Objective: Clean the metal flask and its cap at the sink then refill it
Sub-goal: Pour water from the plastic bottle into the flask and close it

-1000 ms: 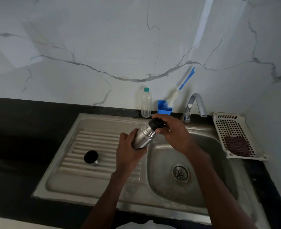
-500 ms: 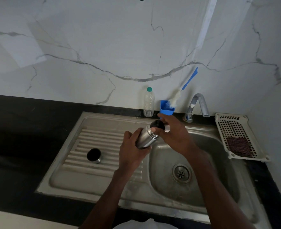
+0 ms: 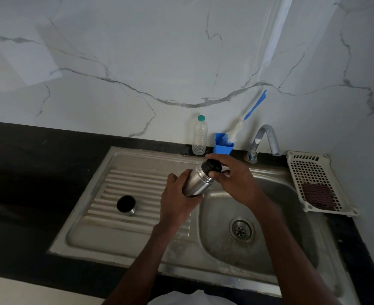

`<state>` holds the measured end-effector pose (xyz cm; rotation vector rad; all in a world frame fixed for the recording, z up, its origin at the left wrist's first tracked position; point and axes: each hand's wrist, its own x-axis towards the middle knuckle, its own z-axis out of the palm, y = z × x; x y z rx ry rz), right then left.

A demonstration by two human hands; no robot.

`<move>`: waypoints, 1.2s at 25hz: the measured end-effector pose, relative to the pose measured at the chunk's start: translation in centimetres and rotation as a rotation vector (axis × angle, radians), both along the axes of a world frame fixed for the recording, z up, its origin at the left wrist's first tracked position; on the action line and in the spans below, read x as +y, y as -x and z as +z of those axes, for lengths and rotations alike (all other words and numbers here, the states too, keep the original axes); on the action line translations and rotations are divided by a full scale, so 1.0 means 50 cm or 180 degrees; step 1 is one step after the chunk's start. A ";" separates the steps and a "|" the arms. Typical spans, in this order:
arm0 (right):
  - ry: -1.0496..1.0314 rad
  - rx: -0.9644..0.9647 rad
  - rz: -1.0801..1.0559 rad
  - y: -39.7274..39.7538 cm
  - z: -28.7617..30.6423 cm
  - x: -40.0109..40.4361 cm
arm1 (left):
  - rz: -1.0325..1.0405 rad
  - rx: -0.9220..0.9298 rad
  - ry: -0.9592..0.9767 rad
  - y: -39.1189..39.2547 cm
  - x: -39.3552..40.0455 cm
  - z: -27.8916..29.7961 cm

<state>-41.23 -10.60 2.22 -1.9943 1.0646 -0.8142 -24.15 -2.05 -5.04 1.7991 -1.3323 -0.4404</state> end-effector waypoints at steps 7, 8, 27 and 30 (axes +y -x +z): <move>-0.0061 -0.0033 0.0308 -0.018 -0.002 0.000 | -0.0004 0.0102 0.0004 -0.020 0.003 0.003; -0.0013 0.0010 0.0146 -0.024 -0.003 0.000 | -0.0010 0.0120 0.0006 -0.024 0.004 0.004; 0.0463 0.0510 -0.0961 -0.248 0.063 0.017 | 0.0237 0.0554 0.0498 -0.173 0.021 0.045; -0.0067 -0.0102 -0.0958 -0.316 0.082 0.029 | 0.0317 0.0545 0.0650 -0.236 0.029 0.067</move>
